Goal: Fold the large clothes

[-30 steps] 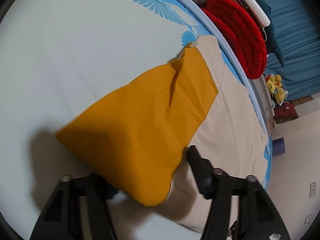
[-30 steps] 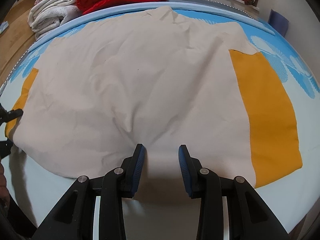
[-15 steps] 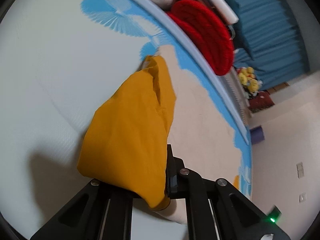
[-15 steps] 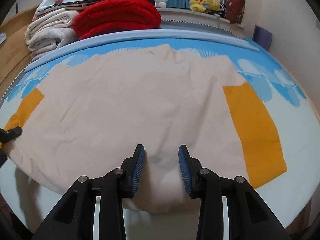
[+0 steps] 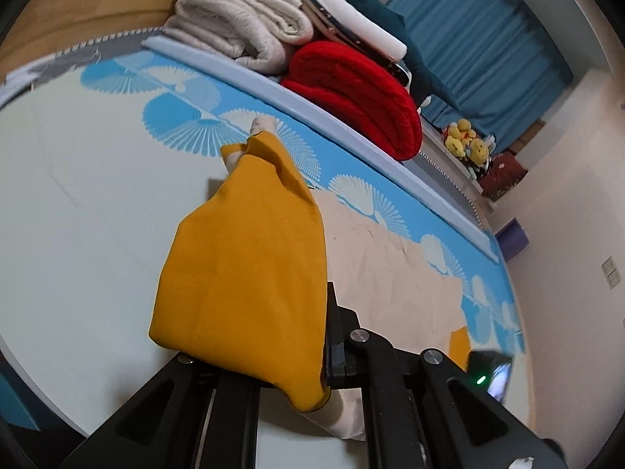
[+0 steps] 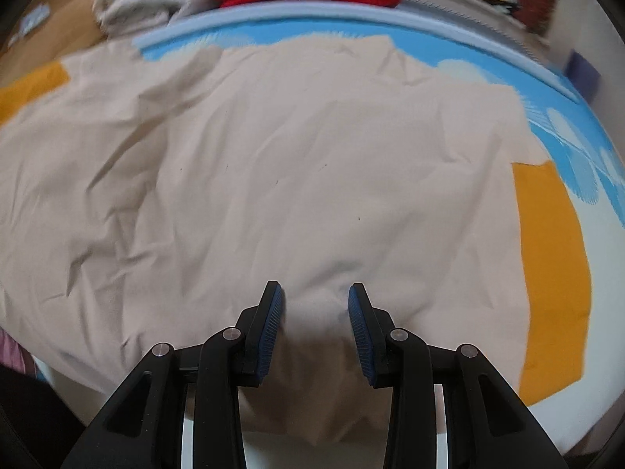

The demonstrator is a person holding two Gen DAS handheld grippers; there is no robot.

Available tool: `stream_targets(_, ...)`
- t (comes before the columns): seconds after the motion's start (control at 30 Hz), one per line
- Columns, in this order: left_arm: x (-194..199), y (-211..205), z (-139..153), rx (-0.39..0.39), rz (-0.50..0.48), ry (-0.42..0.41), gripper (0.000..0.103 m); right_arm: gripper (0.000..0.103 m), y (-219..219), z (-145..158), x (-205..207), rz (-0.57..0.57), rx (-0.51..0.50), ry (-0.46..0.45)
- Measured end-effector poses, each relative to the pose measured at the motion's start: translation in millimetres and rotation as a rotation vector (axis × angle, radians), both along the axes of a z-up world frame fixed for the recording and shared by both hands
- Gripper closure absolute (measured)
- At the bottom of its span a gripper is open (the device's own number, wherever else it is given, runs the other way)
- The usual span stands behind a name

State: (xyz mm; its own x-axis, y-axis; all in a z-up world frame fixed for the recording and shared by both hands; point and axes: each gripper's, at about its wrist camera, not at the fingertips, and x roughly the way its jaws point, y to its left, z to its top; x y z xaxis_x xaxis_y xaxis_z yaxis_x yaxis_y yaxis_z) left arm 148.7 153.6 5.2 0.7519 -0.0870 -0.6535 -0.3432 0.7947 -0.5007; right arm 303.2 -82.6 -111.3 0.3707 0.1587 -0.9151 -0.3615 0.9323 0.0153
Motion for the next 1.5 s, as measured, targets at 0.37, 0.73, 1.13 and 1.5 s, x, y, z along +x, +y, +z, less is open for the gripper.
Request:
stream_targets(0.37,31.4,-67.6,21.8,0.131,-0.152,-0.063,0.096,0.065,-118.8,155.7,56.1,0.045,-0.055,-0.314)
stream_targets(0.73,76.9,-209.4,4.3,0.226,-0.473,-0.04,0.096,0.065,-254.2,157.5,56.7,-0.276,0.04,-0.318)
stream_targets(1.13,79.2,-319.4,-82.0,0.364,-0.823,0.225,0.061,0.065,-280.7,148.3,43.4,-0.256,0.037,-0.29)
stream_targets(1.5,60.2,-254.2,26.9,0.329,-0.69,0.056,0.045,0.058,-249.8,148.1,36.0,-0.19,0.157,-0.264)
